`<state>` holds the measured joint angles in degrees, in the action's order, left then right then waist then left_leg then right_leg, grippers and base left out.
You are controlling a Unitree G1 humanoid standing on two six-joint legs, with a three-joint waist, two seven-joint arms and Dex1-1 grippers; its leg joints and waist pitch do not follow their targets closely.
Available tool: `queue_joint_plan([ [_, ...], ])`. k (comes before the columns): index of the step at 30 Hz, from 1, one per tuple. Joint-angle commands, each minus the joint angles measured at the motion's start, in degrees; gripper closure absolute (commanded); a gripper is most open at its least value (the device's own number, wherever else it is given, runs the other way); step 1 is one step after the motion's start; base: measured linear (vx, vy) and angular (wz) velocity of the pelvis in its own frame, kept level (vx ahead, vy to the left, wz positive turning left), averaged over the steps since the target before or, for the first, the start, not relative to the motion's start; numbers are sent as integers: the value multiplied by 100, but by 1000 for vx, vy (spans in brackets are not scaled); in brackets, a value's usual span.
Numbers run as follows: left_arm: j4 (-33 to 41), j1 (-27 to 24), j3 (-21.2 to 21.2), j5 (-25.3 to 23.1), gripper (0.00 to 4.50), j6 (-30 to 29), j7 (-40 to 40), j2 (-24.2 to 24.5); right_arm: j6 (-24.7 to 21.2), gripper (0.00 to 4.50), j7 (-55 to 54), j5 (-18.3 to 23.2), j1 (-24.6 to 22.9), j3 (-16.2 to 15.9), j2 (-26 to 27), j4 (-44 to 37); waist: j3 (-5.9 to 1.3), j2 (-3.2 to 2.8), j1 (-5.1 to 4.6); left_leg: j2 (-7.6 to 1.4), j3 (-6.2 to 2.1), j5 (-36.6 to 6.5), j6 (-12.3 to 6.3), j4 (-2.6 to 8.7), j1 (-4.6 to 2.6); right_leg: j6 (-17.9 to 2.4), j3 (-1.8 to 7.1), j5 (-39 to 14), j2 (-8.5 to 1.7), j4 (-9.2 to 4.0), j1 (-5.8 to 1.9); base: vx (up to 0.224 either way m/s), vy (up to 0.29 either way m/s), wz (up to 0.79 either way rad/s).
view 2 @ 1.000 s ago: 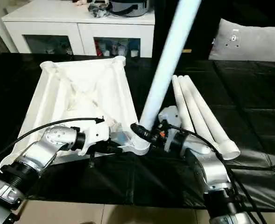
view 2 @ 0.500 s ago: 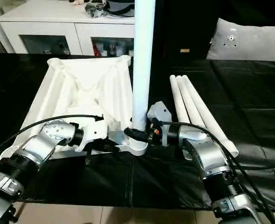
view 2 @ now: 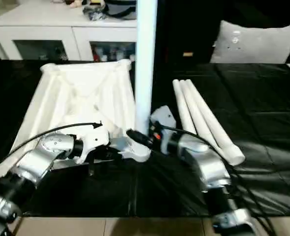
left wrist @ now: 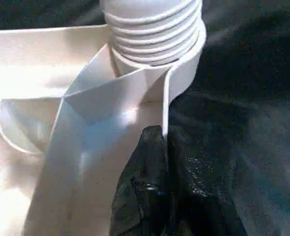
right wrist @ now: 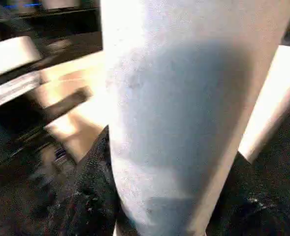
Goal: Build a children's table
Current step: Insert table leg to table base
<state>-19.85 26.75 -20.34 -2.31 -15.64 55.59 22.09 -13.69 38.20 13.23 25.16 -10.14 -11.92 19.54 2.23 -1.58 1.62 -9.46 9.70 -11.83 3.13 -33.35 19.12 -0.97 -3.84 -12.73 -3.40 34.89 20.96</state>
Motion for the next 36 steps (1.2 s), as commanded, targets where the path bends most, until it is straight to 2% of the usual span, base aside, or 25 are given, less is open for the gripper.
queue_joint_plan([
  [1, 568, -165, -29, 0, 450, -745, -403, -303, -535, 262, -1049, -488, 7, 151, 114, 1042, -95, -8, -24, -375, -310, -2646, 224, 509, 8, -404, 305, -4083, -639, -734, -2, 0, 0, 0],
  [2, 568, -165, -29, 0, 450, -745, -403, -303, -535, 262, -1049, -488, 7, 151, 114, 1042, -84, -16, -40, -363, -327, -2699, 228, 517, 16, -395, 289, -4075, -632, -745, 5, 0, 0, 0],
  [3, 732, -157, -27, -48, 450, -947, -545, -421, -548, 262, -1234, -508, 111, 181, 207, 1159, -102, -26, -44, -364, -331, -2772, 215, 522, -10, -367, 282, -3978, -618, -764, 13, 0, 0, 0],
  [4, 892, -158, -45, -142, 450, -1157, -702, -536, -562, 262, -1402, -538, 200, 189, 300, 1260, -108, -19, -60, -377, -321, -2766, 225, 532, -17, -417, 292, -3797, -606, -754, 14, 0, 0, 0],
  [5, 944, -162, -53, -178, 450, -1225, -753, -570, -572, 262, -1455, -546, 226, 191, 330, 1289, -117, -38, -51, -373, -307, -2725, 201, 540, -29, -496, 298, -3533, -586, -760, 28, 0, 0, 0],
  [6, 1008, -166, -51, -223, 450, -1350, -837, -613, -579, 262, -1507, -558, 245, 192, 367, 1313, -121, -26, -46, -377, -285, -2695, 182, 542, -38, -533, 312, -3411, -577, -768, 37, 0, 0, 0],
  [7, 1110, -167, -65, -310, 450, -1571, -978, -665, -583, 262, -1585, -586, 264, 177, 432, 1343, -131, -32, 4, -382, -248, -2566, 149, 537, -53, -650, 338, -3075, -568, -748, 48, 0, 0, 0],
  [8, 1163, -166, -74, -341, 450, -1678, -1043, -680, -584, 262, -1621, -599, 274, 175, 459, 1359, -136, -3, 22, -390, -240, -2498, 139, 543, -32, -689, 345, -2943, -569, -730, 29, 0, 0, 0],
  [9, 1172, -151, -85, -396, 450, -1798, -1128, -683, -592, 262, -1665, -596, 278, 183, 493, 1375, -154, -26, 62, -400, -233, -2295, 139, 558, -4, -775, 361, -2594, -571, -686, -1, 0, 0, 0],
  [12, 1217, -142, -113, -474, 450, -1982, -1282, -657, -530, 262, -1755, -610, 303, 199, 538, 1444, -166, -18, 83, -401, -206, -1968, 118, 557, 37, -947, 369, -1886, -552, -618, -51, 0, 0, 0],
  [13, 1238, -149, -119, -505, 450, -2009, -1321, -635, -461, 262, -1779, -607, 312, 204, 551, 1472, -187, -6, 92, -400, -192, -1749, 72, 550, 62, -1028, 366, -1582, -557, -585, -89, 0, 0, 0],
  [15, 1216, -158, -125, -571, 450, -1931, -1355, -581, -293, 262, -1807, -591, 290, 253, 557, 1430, -193, 4, 104, -389, -170, -1643, 14, 525, 59, -1041, 368, -1593, -572, -601, -92, 0, 0, 0],
  [17, 1196, -175, -172, -634, 450, -1699, -1306, -441, 146, 262, -1826, -499, 251, 451, 562, 1317, -201, 13, 116, -383, -160, -1495, -45, 514, 79, -1042, 373, -1520, -574, -600, -106, 0, 0, 0],
  [18, 1194, -181, -171, -636, 450, -1655, -1296, -414, 276, 262, -1834, -467, 243, 513, 566, 1291, -211, -4, 130, -382, -160, -1439, -55, 507, 80, -1041, 374, -1481, -584, -594, -111, 0, 0, 0],
  [20, 1190, -188, -211, -602, 450, -1315, -1176, -271, 588, 262, -1712, -140, 216, 881, 611, 1115, -249, 1, 162, -387, -153, -1116, -139, 482, 108, -1062, 368, -1134, -567, -546, -134, 0, 0, 0],
  [21, 1185, -189, -214, -594, 450, -1233, -1143, -235, 696, 262, -1659, -44, 208, 979, 614, 1051, -271, -1, 173, -394, -146, -889, -193, 460, 137, -1107, 368, -746, -565, -498, -155, 0, 0, 0],
  [24, 1184, -208, -213, -532, 450, -968, -993, -125, 910, 262, -1227, 310, 147, 1225, 532, 768, -293, -3, 192, -392, -133, -537, -306, 419, 143, -1282, 344, -4, -532, -411, -170, 0, 0, 0],
  [25, 1170, -208, -114, -420, 450, -916, -958, -140, 876, 262, -837, 609, 89, 1369, 447, 547, -335, -51, 205, -384, -138, -216, -439, 375, 155, -1390, 333, 610, -524, -333, -193, 0, 0, 0],
  [28, 1229, -220, -9, -248, 396, -996, -868, -171, 819, 262, -529, 812, 22, 1427, 353, 371, -384, -18, 221, -375, -132, 223, -652, 305, 185, -1543, 320, 1446, -509, -238, -207, 0, 0, 0],
  [29, 1381, -264, -12, -131, 396, -993, -685, -111, 696, 262, -253, 991, -69, 1449, 261, 164, -360, -24, 240, -372, -125, 267, -803, 284, 203, -1585, 302, 1562, -512, -235, -185, 0, 0, 0],
  [30, 1396, -269, -8, -111, 396, -972, -669, -105, 691, 262, -229, 1008, -79, 1446, 250, 145, -360, -24, 240, -372, -125, 267, -803, 284, 203, -1585, 302, 1562, -512, -235, -185, 0, 0, 0],
  [31, 1443, -288, 3, -47, 393, -906, -618, -89, 673, 262, -153, 1063, -110, 1439, 214, 87, -351, -19, 251, -386, -122, 107, -800, 290, 199, -1576, 301, 1265, -522, -254, -193, 0, 0, 0],
  [32, 1506, -306, 62, 63, 368, -797, -591, -94, 614, 262, -30, 1145, -172, 1409, 162, -26, -342, -39, 253, -380, -120, 55, -780, 291, 195, -1574, 298, 1153, -514, -263, -185, 0, 0, 0],
  [36, 1590, -262, 275, 344, 339, -553, -561, -177, 578, 262, 100, 1183, -246, 1406, 111, -122, -302, -12, 231, -389, -113, -359, -622, 321, 199, -1546, 297, 373, -530, -334, -183, 0, 0, 0],
])
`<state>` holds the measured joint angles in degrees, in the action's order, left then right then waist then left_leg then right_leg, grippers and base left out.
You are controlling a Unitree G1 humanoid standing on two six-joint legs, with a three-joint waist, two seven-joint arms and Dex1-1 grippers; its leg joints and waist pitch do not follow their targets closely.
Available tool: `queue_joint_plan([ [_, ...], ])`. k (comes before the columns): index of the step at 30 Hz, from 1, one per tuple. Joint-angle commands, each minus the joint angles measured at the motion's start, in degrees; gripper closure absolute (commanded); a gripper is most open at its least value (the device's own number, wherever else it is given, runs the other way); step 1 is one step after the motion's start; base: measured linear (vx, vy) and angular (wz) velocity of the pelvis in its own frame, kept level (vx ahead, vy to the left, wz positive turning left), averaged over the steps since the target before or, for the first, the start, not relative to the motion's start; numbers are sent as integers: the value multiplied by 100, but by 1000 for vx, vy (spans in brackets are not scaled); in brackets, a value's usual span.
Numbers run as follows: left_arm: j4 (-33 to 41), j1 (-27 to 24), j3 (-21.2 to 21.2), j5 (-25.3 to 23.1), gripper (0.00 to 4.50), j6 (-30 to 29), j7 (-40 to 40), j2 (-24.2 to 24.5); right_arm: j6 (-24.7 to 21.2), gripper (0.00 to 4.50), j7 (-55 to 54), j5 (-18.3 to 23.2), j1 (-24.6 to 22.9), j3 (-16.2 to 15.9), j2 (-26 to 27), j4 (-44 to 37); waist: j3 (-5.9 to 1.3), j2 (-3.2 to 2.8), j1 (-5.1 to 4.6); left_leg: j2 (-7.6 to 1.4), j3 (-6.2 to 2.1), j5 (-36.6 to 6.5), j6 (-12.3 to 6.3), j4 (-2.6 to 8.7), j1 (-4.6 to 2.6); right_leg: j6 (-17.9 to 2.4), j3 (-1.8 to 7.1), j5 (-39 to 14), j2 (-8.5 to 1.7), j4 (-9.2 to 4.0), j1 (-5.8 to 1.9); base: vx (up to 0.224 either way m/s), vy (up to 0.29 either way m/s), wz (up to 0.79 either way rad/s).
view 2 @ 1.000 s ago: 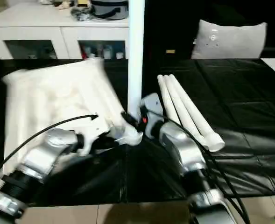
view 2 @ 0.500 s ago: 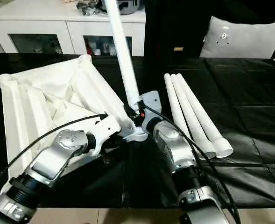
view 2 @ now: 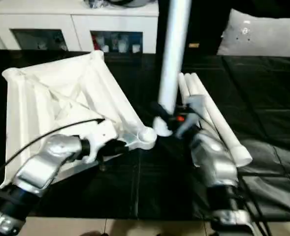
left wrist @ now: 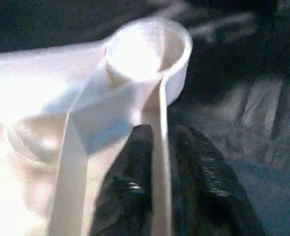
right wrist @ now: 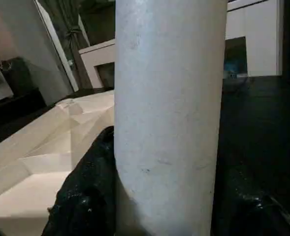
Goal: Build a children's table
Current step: Insert table leg to table base
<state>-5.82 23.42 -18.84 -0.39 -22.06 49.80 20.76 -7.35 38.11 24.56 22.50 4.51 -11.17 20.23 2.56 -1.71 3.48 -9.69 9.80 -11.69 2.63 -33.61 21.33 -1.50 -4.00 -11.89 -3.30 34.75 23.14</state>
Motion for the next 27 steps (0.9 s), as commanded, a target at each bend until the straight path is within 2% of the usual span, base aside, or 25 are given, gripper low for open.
queue_joint_plan([
  [1, 200, 153, 324, 317, 339, 15, -61, -158, -69, 262, 108, 43, 4, -64, 30, -220, -315, 8, 33, -364, -107, -606, -436, 354, -33, -1478, 322, -176, -546, -363, -390, 0, 0, 0],
  [3, 201, 197, 412, 396, 330, -26, -97, -204, -84, 262, 112, 46, -9, -68, 24, -248, -306, 7, 42, -364, -106, -700, -378, 360, -41, -1432, 330, -436, -546, -385, -380, 0, 0, 0],
  [5, 13, 528, 822, 464, 326, -156, -616, -410, -146, 262, 147, 22, -69, -145, 11, -388, -300, 2, 58, -348, -104, -687, -322, 354, -46, -1267, 327, -717, -527, -406, -371, 0, 0, 0],
  [8, -398, 1162, 1334, 395, 326, -215, -1549, -674, -241, 262, 253, -41, -168, -350, 6, -639, -318, 6, 76, -338, -113, -653, -313, 333, -56, -1190, 311, -683, -512, -409, -371, 0, 0, 0],
  [9, -459, 1252, 1378, 371, 326, -222, -1671, -698, -260, 262, 271, -46, -178, -379, 8, -670, -318, 30, 79, -332, -124, -611, -336, 340, -29, -1153, 303, -665, -509, -402, -388, 0, 0, 0],
  [10, -603, 1502, 1472, 303, 326, -346, -1991, -785, -289, 262, 303, -93, -196, -481, 10, -760, -320, 22, 88, -328, -119, -599, -348, 332, -30, -1145, 305, -656, -510, -406, -382, 0, 0, 0],
  [11, -657, 1603, 1494, 265, 326, -399, -2110, -825, -301, 262, 317, -118, -197, -525, 9, -792, -342, 36, 96, -328, -127, -428, -389, 312, -26, -1161, 305, -454, -516, -378, -388, 0, 0, 0],
  [15, -694, 1789, 1325, 159, 326, -476, -2167, -973, -355, 262, 369, -245, -174, -669, -23, -860, -375, 37, 139, -323, -118, -82, -553, 267, -4, -1262, 310, 72, -510, -312, -383, 0, 0, 0],
  [17, -610, 1831, 1237, 224, 326, -483, -2089, -1115, -366, 262, 304, -339, -163, -716, -45, -872, -403, 37, 186, -331, -120, 93, -642, 241, -7, -1329, 310, 380, -518, -272, -380, 0, 0, 0],
  [19, -490, 1850, 1121, 305, 326, -444, -1981, -1222, -387, 262, 264, -388, -156, -749, -72, -881, -401, 29, 216, -349, -120, 130, -734, 229, -2, -1420, 302, 532, -529, -259, -365, 0, 0, 0],
  [24, 205, 1736, 772, 763, 326, -348, -1407, -1411, -421, 262, 128, -502, -106, -712, -137, -837, -383, 25, 246, -381, -125, -15, -673, 233, 6, -1464, 301, 331, -541, -259, -364, 0, 0, 0],
  [27, 653, 1596, 481, 932, 326, -356, -973, -1402, -400, 262, 46, -561, -44, -659, -145, -753, -369, 21, 241, -377, -121, -193, -592, 247, 13, -1400, 305, 26, -552, -292, -371, 0, 0, 0],
])
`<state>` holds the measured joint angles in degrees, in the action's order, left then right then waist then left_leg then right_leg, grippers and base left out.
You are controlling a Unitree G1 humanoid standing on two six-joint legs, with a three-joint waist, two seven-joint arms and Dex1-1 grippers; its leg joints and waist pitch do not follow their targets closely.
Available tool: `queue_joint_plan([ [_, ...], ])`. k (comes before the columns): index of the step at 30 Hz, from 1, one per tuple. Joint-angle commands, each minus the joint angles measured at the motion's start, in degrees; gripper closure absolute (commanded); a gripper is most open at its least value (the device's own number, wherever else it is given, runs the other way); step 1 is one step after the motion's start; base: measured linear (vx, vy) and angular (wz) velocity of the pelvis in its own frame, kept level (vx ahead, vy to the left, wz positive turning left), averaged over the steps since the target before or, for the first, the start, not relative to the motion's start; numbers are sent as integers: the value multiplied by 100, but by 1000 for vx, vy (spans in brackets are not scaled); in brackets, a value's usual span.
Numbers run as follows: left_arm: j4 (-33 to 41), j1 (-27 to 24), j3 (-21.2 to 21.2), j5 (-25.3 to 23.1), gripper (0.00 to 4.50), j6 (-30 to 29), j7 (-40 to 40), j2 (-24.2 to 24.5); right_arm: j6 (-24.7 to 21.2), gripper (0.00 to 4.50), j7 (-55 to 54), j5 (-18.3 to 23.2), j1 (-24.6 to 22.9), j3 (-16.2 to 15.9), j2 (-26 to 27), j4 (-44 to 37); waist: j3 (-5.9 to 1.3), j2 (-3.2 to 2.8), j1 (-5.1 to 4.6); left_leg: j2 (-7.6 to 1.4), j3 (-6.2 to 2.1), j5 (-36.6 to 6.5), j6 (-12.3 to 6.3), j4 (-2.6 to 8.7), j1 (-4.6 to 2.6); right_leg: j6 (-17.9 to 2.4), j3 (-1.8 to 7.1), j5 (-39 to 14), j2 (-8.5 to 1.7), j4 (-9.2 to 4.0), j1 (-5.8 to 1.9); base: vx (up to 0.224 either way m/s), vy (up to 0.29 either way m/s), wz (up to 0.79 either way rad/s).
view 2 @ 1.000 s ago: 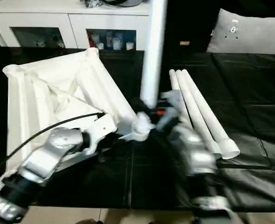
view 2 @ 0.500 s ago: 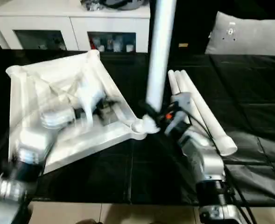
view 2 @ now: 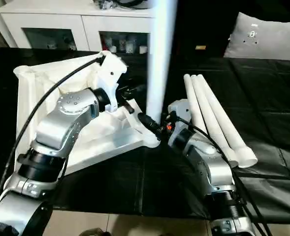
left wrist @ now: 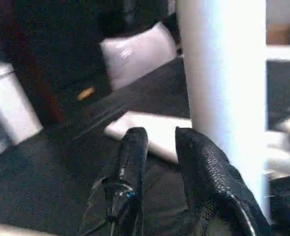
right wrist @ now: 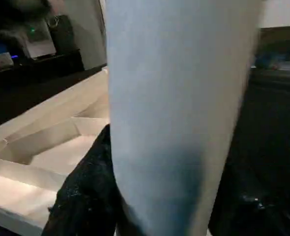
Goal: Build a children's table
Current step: Insert table leg to table base
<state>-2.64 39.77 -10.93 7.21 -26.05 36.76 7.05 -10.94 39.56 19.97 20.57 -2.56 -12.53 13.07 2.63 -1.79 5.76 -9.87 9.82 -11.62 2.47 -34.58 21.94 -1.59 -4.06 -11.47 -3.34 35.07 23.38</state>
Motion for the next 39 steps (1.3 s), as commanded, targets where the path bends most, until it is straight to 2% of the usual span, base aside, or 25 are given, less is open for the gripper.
queue_joint_plan([
  [1, 338, -46, -331, 160, 326, 48, 339, -30, -40, 262, -103, -102, 153, 49, -8, -35, -373, 34, 9, -359, -121, -223, -558, 347, -49, -1368, 313, -53, -539, -332, -392, 0, 0, 0],
  [7, 28, -70, -377, -155, 326, 241, 178, 90, -54, 262, -147, -104, 187, 47, 1, -48, -366, 15, -17, -331, -126, -415, -426, 359, -54, -1189, 304, -377, -510, -386, -389, 0, 0, 0],
  [12, -122, -188, -247, -298, 326, 282, 53, 322, -74, 262, -179, -95, 178, 95, -23, -57, -384, 1, -64, -322, -128, -361, -398, 349, -52, -1198, 304, -116, -500, -350, -392, 0, 0, 0],
  [13, -137, -214, -229, -307, 308, 282, 61, 372, -91, 262, -178, -87, 174, 105, -30, -67, -382, 1, -68, -319, -128, -364, -405, 350, -49, -1200, 303, -111, -500, -351, -394, 0, 0, 0],
  [15, -282, -398, -105, -312, 308, 214, 191, 696, -167, 262, -194, -96, 168, 134, -112, -85, -387, -13, -63, -320, -131, -355, -398, 350, -58, -1227, 300, -81, -496, -341, -389, 0, 0, 0],
  [18, -316, -531, -96, -280, 273, 124, 324, 850, -243, 262, -178, -95, 157, 131, -167, -116, -390, -29, -69, -313, -119, -364, -371, 346, -75, -1222, 302, -73, -483, -336, -376, 0, 0, 0],
  [19, -328, -607, -140, -267, 268, 96, 400, 908, -286, 262, -197, -102, 154, 136, -182, -120, -394, 3, -70, -317, -118, -343, -371, 348, -74, -1228, 304, -40, -489, -330, -386, 0, 0, 0],
  [20, -341, -672, -199, -283, 260, 93, 458, 956, -306, 262, -203, -103, 154, 139, -190, -118, -398, -26, -56, -324, -123, -299, -376, 348, -76, -1254, 304, -3, -493, -316, -377, 0, 0, 0],
  [21, -367, -806, -344, -334, 249, 76, 583, 1063, -348, 262, -210, -99, 155, 142, -203, -115, -396, -33, -50, -335, -119, -316, -387, 347, -91, -1276, 306, 3, -491, -319, -354, 0, 0, 0],
  [22, -380, -911, -457, -358, 238, 34, 679, 1125, -389, 262, -206, -81, 161, 147, -209, -115, -392, -30, -47, -333, -123, -341, -384, 358, -80, -1274, 307, -25, -495, -314, -364, 0, 0, 0],
  [30, -874, -1196, -708, -465, 231, 99, 552, 987, -324, 262, -167, -104, 186, 121, -191, -74, -384, -14, -52, -321, -118, -499, -301, 365, -77, -1207, 313, -283, -509, -353, -375, 0, 0, 0],
  [37, -1110, -1289, -827, -633, 231, 119, 530, 1006, -358, 262, -164, -140, 155, 116, -194, -80, -395, -21, -51, -325, -122, -431, -324, 357, -73, -1237, 313, -123, -509, -339, -376, 0, 0, 0],
  [39, -1146, -1301, -848, -649, 248, 135, 552, 1020, -354, 262, -163, -145, 149, 115, -194, -74, -393, -25, -50, -326, -122, -433, -338, 357, -74, -1242, 310, -139, -510, -341, -373, 0, 0, 0],
])
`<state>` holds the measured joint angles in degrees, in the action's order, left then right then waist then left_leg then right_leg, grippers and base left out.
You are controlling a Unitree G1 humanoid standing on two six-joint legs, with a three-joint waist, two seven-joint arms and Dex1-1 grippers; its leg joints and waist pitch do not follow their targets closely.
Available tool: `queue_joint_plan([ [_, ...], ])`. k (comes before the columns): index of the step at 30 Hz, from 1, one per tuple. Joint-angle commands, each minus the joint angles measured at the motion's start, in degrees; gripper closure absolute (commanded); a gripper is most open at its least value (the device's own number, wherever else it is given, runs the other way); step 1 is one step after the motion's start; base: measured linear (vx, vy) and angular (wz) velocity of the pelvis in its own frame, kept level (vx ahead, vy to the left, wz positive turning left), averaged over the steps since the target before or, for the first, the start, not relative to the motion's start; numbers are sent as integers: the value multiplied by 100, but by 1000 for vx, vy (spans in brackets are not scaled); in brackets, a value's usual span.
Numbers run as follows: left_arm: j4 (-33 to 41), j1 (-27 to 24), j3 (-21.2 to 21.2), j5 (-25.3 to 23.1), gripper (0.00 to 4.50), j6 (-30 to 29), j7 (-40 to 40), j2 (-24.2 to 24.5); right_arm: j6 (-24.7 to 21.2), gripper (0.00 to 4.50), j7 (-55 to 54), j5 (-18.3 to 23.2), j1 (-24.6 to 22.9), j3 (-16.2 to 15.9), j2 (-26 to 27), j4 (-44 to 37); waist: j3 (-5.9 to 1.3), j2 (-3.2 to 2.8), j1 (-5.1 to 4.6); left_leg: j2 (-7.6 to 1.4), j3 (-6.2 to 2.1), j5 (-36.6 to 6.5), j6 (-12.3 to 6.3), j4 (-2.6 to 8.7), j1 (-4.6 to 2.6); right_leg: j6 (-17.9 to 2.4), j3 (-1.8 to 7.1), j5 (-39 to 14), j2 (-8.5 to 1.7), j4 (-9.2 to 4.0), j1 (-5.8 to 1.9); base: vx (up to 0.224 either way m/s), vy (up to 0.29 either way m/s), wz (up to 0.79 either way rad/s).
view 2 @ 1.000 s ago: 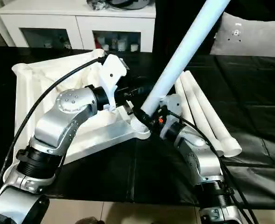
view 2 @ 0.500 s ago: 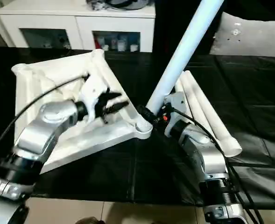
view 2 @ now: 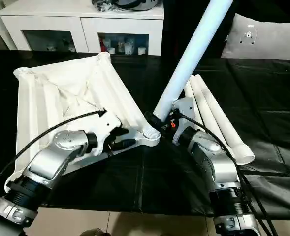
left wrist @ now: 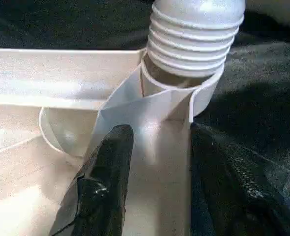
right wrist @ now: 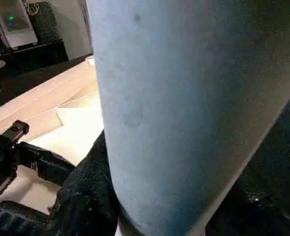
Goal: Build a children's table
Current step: Insert table leg to table base
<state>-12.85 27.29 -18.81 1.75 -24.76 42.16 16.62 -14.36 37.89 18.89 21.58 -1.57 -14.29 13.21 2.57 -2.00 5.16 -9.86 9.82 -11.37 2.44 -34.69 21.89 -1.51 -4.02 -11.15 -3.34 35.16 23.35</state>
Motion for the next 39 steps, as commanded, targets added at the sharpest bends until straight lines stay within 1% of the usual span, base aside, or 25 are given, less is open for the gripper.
queue_joint_plan([
  [1, -200, -60, -101, -160, 248, 95, 0, 89, -7, 262, 8, -41, 42, 11, -17, -79, -386, -2, 7, -321, -122, -473, -341, 368, -68, -1227, 305, -206, -503, -356, -369, 0, 0, 0],
  [3, -255, -68, -131, -204, 270, 160, -1, 114, -8, 262, 12, -44, 39, 4, -16, -72, -389, -6, 10, -323, -123, -488, -329, 368, -71, -1218, 307, -219, -509, -357, -368, 0, 0, 0],
  [4, -274, -80, -145, -229, 278, 199, -3, 134, -17, 262, 9, -44, 31, -1, -13, -85, -390, -23, 15, -324, -127, -493, -323, 367, -71, -1218, 307, -213, -511, -354, -369, 0, 0, 0],
  [5, -287, -89, -157, -247, 296, 216, 3, 149, -26, 262, 8, -44, 25, -6, -11, -96, -388, -14, 8, -329, -127, -510, -313, 373, -73, -1221, 306, -209, -509, -354, -368, 0, 0, 0],
  [6, -298, -97, -184, -267, 296, 218, 30, 171, -41, 262, 9, -43, 20, -13, -10, -102, -388, -14, 12, -331, -127, -534, -303, 374, -75, -1227, 306, -235, -514, -360, -370, 0, 0, 0],
  [10, -336, -112, -275, -333, 336, 222, 117, 231, -57, 262, 10, -63, 9, -37, -2, -93, -372, -15, 8, -330, -125, -610, -262, 386, -79, -1227, 310, -350, -517, -370, -368, 0, 0, 0],
  [11, -344, -110, -280, -338, 336, 212, 120, 235, -60, 262, 12, -65, 6, -40, -2, -93, -371, -17, 8, -332, -125, -632, -253, 389, -86, -1226, 309, -385, -519, -375, -368, 0, 0, 0],
  [13, -372, -100, -297, -357, 353, 167, 132, 249, -73, 262, 21, -67, 3, -49, -6, -88, -354, -5, 2, -331, -125, -730, -214, 403, -92, -1189, 310, -608, -523, -401, -372, 0, 0, 0],
  [14, -407, -90, -296, -362, 372, 167, 143, 254, -93, 262, 33, -61, 7, -54, -12, -85, -351, -6, 1, -328, -124, -757, -203, 405, -96, -1175, 309, -682, -521, -409, -370, 0, 0, 0],
  [16, -463, -66, -328, -381, 379, 154, 192, 284, -128, 262, 69, -62, 27, -76, -30, -68, -335, -14, -3, -325, -126, -883, -157, 419, -106, -1123, 313, -932, -526, -438, -367, 0, 0, 0],
  [19, -546, -16, -475, -512, 414, 118, 319, 401, -241, 262, 215, -154, 130, -220, -134, 24, -317, -9, -13, -317, -135, -1094, -98, 443, -130, -967, 317, -1416, -526, -489, -362, 0, 0, 0],
  [22, -621, 57, -536, -556, 432, 109, 427, 453, -277, 262, 355, -251, 288, -339, -201, 170, -309, -3, -27, -309, -132, -1131, -78, 445, -128, -896, 318, -1663, -530, -519, -356, 0, 0, 0],
  [23, -645, 90, -565, -565, 432, 154, 502, 482, -293, 262, 411, -248, 369, -354, -199, 240, -321, 8, -29, -300, -133, -1069, -85, 438, -118, -894, 320, -1660, -533, -513, -362, 0, 0, 0],
  [24, -666, 121, -593, -573, 447, 200, 575, 511, -310, 262, 465, -245, 446, -368, -197, 307, -327, 5, -36, -293, -136, -1029, -102, 437, -112, -906, 313, -1617, -519, -506, -358, 0, 0, 0],
  [26, -676, 136, -608, -578, 450, 224, 613, 526, -321, 262, 492, -241, 484, -374, -195, 339, -333, -4, -30, -309, -132, -943, -121, 430, -115, -953, 318, -1414, -521, -493, -348, 0, 0, 0],
  [28, -663, 166, -661, -538, 450, 432, 858, 594, -319, 262, 608, -317, 619, -465, -229, 490, -358, 34, -25, -317, -135, -781, -166, 422, -102, -1042, 316, -1107, -524, -448, -369, 0, 0, 0],
  [29, -655, 177, -686, -518, 450, 548, 967, 625, -321, 262, 661, -348, 672, -507, -246, 551, -368, 13, -30, -315, -128, -638, -208, 404, -92, -1142, 314, -772, -515, -402, -363, 0, 0, 0],
  [30, -655, 177, -686, -518, 450, 548, 967, 625, -321, 262, 661, -348, 672, -507, -246, 551, -366, 10, -27, -318, -125, -635, -221, 404, -102, -1164, 316, -721, -516, -405, -360, 0, 0, 0],
  [31, -635, 181, -715, -497, 450, 742, 1092, 659, -339, 262, 728, -384, 730, -561, -272, 621, -366, 46, -9, -316, -113, -628, -251, 398, -108, -1187, 319, -680, -520, -411, -363, 0, 0, 0],
  [33, -586, 175, -776, -485, 450, 1042, 1282, 728, -388, 262, 863, -459, 811, -677, -333, 723, -370, 23, 8, -317, -115, -609, -251, 400, -104, -1201, 315, -692, -524, -394, -367, 0, 0, 0],
  [34, -570, 173, -805, -488, 450, 1227, 1368, 759, -413, 262, 943, -509, 853, -749, -372, 782, -359, 24, 7, -313, -116, -641, -256, 404, -99, -1193, 310, -738, -517, -402, -365, 0, 0, 0],
  [35, -573, 177, -816, -483, 450, 1286, 1415, 765, -446, 262, 993, -534, 882, -787, -399, 830, -358, 47, 7, -331, -109, -695, -234, 412, -115, -1163, 315, -814, -521, -409, -361, 0, 0, 0],
  [36, -573, 177, -816, -483, 450, 1286, 1415, 765, -446, 262, 993, -534, 882, -787, -399, 830, -358, 47, 7, -331, -109, -695, -234, 412, -115, -1163, 315, -814, -521, -409, -361, 0, 0, 0],
  [37, -591, 185, -818, -480, 450, 1318, 1446, 762, -460, 262, 1029, -547, 910, -809, -415, 879, -347, 30, 13, -335, -111, -766, -192, 419, -119, -1155, 317, -918, -530, -414, -357, 0, 0, 0],
  [39, -601, 189, -825, -482, 450, 1348, 1474, 766, -458, 262, 1074, -570, 931, -838, -438, 927, -346, 39, 7, -334, -116, -787, -157, 425, -117, -1148, 317, -958, -529, -413, -363, 0, 0, 0],
])
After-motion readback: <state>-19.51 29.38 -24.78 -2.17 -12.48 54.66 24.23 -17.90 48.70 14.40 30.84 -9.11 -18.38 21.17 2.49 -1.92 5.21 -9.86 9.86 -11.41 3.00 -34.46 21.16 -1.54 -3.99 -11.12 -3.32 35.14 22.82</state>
